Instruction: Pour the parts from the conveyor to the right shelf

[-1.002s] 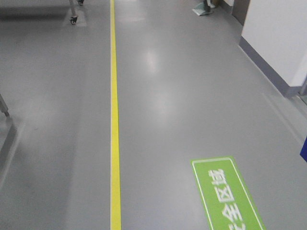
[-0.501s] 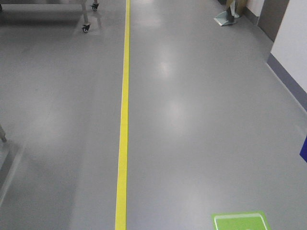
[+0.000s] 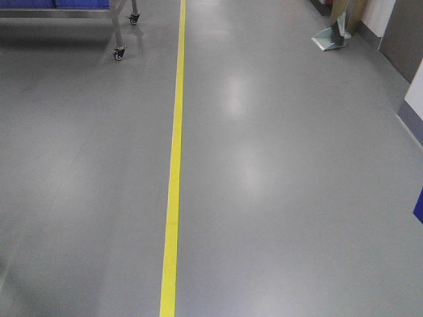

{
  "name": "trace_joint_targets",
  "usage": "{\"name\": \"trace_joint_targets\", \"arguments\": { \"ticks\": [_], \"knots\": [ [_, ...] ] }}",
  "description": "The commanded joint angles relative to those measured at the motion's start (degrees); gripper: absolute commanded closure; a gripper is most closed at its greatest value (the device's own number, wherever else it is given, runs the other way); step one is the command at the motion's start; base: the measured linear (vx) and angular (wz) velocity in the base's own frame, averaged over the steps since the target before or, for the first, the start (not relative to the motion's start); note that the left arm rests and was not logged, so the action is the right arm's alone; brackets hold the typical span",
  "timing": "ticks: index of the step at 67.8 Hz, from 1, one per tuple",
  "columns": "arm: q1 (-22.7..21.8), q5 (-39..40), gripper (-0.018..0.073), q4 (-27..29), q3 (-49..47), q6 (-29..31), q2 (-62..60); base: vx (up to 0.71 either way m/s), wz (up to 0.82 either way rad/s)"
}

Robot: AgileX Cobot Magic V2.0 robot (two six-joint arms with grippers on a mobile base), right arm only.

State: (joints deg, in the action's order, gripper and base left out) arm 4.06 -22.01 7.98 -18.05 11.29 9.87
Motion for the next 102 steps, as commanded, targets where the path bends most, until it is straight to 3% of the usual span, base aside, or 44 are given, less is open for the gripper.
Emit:
{"name": "trace_joint_targets", "arguments": {
  "ticks": [1,102],
  "knots": [
    [-0.1,4.4,0.0565,0.1,-1.6,0.4,0.7,0.72,0.05],
    [-0.1,4.4,0.0565,0.1,-1.6,0.4,0.7,0.68,0.16]
  ]
}}
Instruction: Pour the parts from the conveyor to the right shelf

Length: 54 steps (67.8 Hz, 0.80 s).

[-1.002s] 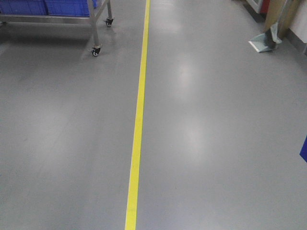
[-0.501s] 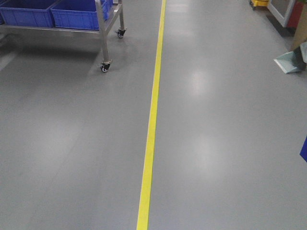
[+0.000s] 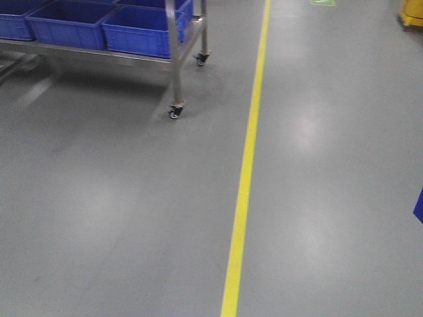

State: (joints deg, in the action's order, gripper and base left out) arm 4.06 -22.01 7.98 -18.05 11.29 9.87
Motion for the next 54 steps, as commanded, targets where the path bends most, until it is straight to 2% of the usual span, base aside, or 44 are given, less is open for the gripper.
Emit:
{"name": "trace_joint_targets", "arguments": {
  "ticks": [1,54],
  "knots": [
    [-0.1,4.4,0.0565,0.1,-1.6,0.4,0.7,0.6,0.38],
    [-0.1,4.4,0.0565,0.1,-1.6,0.4,0.7,0.61,0.52]
  ]
}}
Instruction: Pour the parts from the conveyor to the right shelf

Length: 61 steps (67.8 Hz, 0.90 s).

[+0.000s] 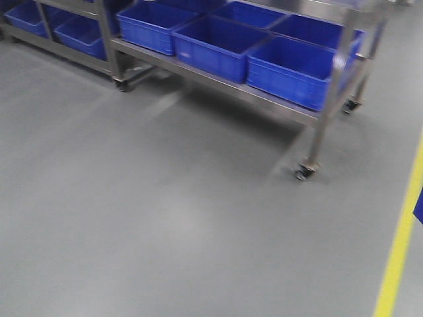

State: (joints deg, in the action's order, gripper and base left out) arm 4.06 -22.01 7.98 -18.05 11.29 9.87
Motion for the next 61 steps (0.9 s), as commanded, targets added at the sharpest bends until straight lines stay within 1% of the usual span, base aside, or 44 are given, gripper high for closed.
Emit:
{"name": "trace_joint_targets", "arguments": {
  "ticks": [1,61],
  "knots": [
    [-0.1,4.3,0.0565,0.1,-1.6,0.4,0.7,0.62,0.54],
    [-0.1,4.4,0.0565,0.1,-1.6,0.4,0.7,0.64,0.52]
  ]
}}
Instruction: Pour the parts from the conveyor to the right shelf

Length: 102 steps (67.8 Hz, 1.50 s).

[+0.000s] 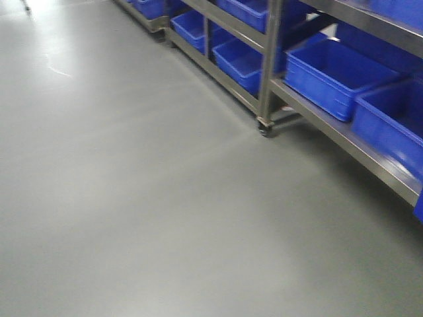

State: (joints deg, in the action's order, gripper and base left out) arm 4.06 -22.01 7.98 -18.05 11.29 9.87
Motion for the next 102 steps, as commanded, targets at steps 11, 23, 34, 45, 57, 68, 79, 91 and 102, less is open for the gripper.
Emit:
{"name": "trace_joint_targets", "arguments": {
  "ticks": [11,23,34,45,57,68,79,91,102],
  "knots": [
    [-0.1,4.4,0.0565,0.1,-1.6,0.4,0.7,0.68,0.47],
    [-0.1,4.4,0.0565,0.1,-1.6,0.4,0.7,0.69,0.4],
    [-0.1,4.4,0.0565,0.1,-1.6,0.4,0.7,0.7,0.34],
    [-0.1,4.4,0.0565,0.1,-1.6,0.4,0.7,0.68,0.25],
    [-0.1,4.4,0.0565,0.1,-1.6,0.4,0.7,0.67,0.19],
    [-0.1,4.4,0.0565,0.1,-1.6,0.4,0.7,0.67,0.17],
    [-0.1,4.4,0.0565,0.1,-1.6,0.3,0.7,0.68,0.18],
    [-0.1,4.5,0.0565,0.1,-1.6,0.3,0.7,0.69,0.17],
    [-0.1,4.4,0.0565,0.1,-1.6,0.3,0.7,0.69,0.14]
  ]
}}
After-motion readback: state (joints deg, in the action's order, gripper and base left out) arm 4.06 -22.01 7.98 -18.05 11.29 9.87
